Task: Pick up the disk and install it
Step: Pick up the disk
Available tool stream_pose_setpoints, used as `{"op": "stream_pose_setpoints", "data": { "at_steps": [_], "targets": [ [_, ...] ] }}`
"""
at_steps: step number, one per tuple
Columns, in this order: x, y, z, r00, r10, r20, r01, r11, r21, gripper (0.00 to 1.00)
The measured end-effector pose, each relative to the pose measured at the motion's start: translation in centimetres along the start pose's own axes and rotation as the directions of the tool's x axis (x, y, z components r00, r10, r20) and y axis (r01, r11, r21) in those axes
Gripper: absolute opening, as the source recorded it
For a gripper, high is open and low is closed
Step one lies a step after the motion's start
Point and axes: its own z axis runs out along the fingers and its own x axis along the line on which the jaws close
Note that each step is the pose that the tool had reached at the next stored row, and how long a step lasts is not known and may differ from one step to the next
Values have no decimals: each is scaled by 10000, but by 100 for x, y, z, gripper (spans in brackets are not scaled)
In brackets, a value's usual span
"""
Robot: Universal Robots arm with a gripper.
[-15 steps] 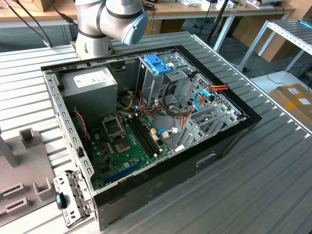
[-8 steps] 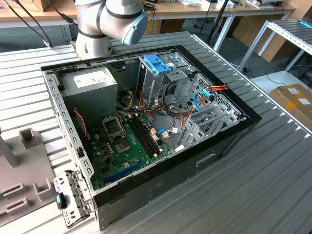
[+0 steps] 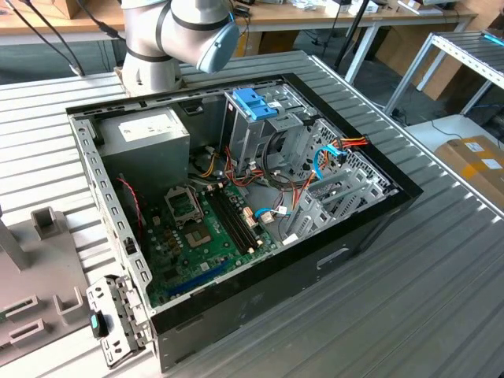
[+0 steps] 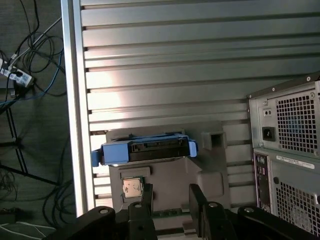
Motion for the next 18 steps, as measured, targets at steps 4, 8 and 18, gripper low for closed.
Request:
{"op": "stream_pose_setpoints", "data": {
  "at_steps": [4,8,18],
  "targets": [
    [3,5,13,9938,-1115,-45,1115,9938,-35,42],
    [3,5,21,9754,-2202,-85,2202,9754,-73,42],
    [4,4,44,8357,-5489,-185,5485,8359,-221,42]
  ]
}}
